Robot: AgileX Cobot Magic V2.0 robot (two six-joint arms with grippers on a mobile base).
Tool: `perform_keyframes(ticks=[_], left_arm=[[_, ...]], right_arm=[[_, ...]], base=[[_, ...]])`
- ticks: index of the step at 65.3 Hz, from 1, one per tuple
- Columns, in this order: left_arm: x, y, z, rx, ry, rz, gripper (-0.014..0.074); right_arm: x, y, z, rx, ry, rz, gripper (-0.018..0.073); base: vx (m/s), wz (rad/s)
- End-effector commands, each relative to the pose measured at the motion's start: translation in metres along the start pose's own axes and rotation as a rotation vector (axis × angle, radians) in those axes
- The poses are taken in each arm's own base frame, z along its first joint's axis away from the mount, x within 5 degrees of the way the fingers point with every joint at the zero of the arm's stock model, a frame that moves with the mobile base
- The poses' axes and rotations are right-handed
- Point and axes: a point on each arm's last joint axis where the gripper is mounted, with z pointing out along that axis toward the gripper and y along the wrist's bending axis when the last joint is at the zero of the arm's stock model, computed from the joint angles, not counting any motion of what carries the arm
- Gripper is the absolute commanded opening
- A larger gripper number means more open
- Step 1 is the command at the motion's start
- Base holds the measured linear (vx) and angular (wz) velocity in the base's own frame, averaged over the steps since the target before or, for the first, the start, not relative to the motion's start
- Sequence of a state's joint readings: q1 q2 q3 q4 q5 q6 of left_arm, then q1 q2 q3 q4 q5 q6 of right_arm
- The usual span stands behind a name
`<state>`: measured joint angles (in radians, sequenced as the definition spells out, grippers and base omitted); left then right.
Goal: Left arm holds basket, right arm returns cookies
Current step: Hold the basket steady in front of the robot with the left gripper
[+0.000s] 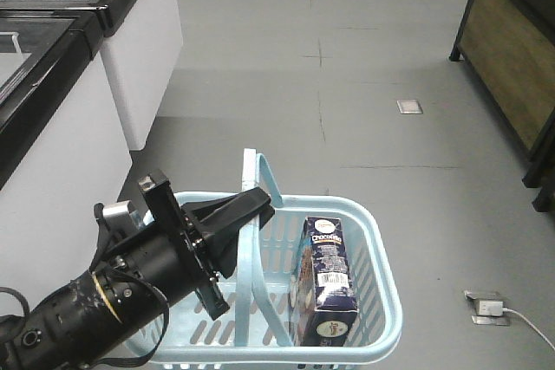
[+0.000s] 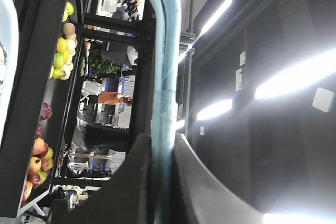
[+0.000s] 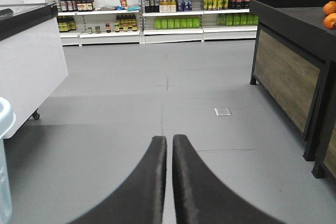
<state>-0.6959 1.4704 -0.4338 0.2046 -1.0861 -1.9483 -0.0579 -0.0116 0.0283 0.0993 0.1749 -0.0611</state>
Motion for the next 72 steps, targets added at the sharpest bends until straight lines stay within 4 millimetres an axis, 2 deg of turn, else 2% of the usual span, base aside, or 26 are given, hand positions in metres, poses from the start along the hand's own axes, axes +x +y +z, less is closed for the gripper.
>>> perform_keyframes(ticks=[1, 10, 26, 72], left_arm=[[0.017, -0.045, -0.006, 0.362, 0.103, 0.01, -0.0005], [0.02, -0.053, -0.009, 0.405, 0.068, 0.011, -0.0005], [0.03, -0.053, -0.009, 0.41, 0.096, 0.012, -0.0005], [0.032, -0.052, -0.009, 0.402, 0.121, 0.018, -0.0003]], right_arm=[[-0.001, -0.001, 0.0, 0.006, -0.064, -0.011, -0.0006], [-0.001, -0.001, 0.0, 0.006, -0.064, -0.011, -0.0006], [-0.001, -0.001, 0.0, 0.006, -0.064, -0.011, -0.0006], [-0.001, -0.001, 0.0, 0.006, -0.065, -0.011, -0.0006]], base=[[0.0, 0.0], [0.0, 0.0], [0.0, 0.0], [0.0, 0.0]])
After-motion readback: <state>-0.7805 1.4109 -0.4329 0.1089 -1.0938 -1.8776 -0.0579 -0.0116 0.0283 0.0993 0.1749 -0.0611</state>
